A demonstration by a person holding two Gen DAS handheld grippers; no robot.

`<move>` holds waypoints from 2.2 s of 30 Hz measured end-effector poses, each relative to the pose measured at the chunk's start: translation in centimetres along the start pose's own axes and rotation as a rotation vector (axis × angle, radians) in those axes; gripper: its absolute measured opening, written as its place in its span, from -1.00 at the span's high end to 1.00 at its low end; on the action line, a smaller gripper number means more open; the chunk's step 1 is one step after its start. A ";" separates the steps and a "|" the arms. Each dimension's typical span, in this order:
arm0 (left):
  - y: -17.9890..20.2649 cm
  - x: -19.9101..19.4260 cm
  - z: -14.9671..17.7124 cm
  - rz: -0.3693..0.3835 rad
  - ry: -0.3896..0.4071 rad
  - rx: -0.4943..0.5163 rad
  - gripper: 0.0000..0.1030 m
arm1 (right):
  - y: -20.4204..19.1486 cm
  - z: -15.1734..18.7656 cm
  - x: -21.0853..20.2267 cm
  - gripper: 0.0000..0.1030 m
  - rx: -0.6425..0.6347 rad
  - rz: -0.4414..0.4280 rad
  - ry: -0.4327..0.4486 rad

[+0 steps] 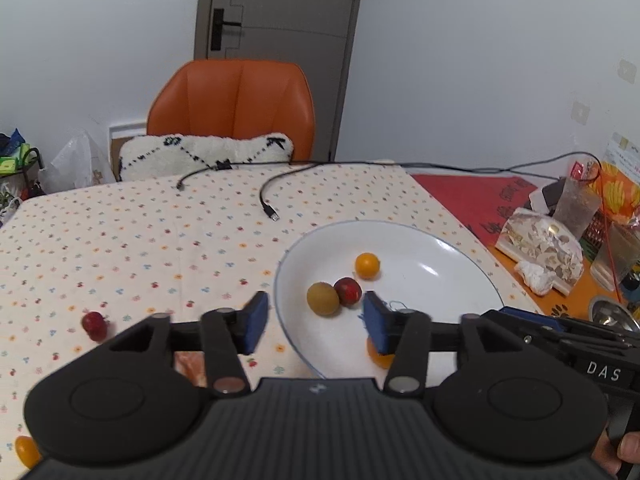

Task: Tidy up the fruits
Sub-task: 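Carry the plum and kiwi into the white bowl and open both tools, then move both open tools back toward the pomelo segment and small orange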

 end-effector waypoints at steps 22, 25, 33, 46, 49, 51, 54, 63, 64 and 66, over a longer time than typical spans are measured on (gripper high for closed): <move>-10.1 -7.6 1.3 -0.089 0.084 -0.109 -0.55 | -7.0 -0.1 -0.7 -0.60 -0.078 0.033 0.026; -11.5 -8.5 1.9 -0.131 0.091 -0.110 -0.56 | -8.1 0.3 -0.7 -0.62 -0.086 0.043 0.032; -15.1 -11.0 2.9 -0.153 0.100 -0.158 -0.56 | -10.5 1.4 -1.0 -0.83 -0.100 0.061 0.038; -19.4 -14.8 5.2 -0.184 0.118 -0.208 -0.56 | -15.1 2.9 -0.5 -1.00 -0.128 0.029 0.013; -19.8 -15.3 5.5 -0.181 0.128 -0.216 -0.55 | -16.1 3.2 -0.2 -1.00 -0.136 0.018 -0.005; -20.1 -15.6 5.7 -0.177 0.131 -0.217 -0.55 | -16.7 3.4 0.1 -1.00 -0.145 0.012 -0.014; -20.3 -15.6 6.1 -0.171 0.130 -0.225 -0.52 | -17.6 3.7 0.6 -1.00 -0.164 0.005 -0.033; -20.5 -14.5 7.3 -0.154 0.109 -0.244 -0.30 | -19.5 5.1 2.6 -1.00 -0.203 -0.012 -0.090; -20.5 -14.3 7.4 -0.152 0.104 -0.246 -0.28 | -19.6 5.1 2.8 -1.00 -0.208 -0.013 -0.095; -20.5 -13.9 7.6 -0.148 0.096 -0.251 -0.20 | -19.8 5.2 3.2 -1.00 -0.213 -0.019 -0.100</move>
Point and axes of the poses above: each gripper's, at about its wrist camera, not at the fingertips, and x roughly the way its jaws point, y to its right, z to its underside, the point moved 4 cm from there along x, roughly the way its jaws point, and after that the axes turned 6 degrees about y, right-handed, at the moved point
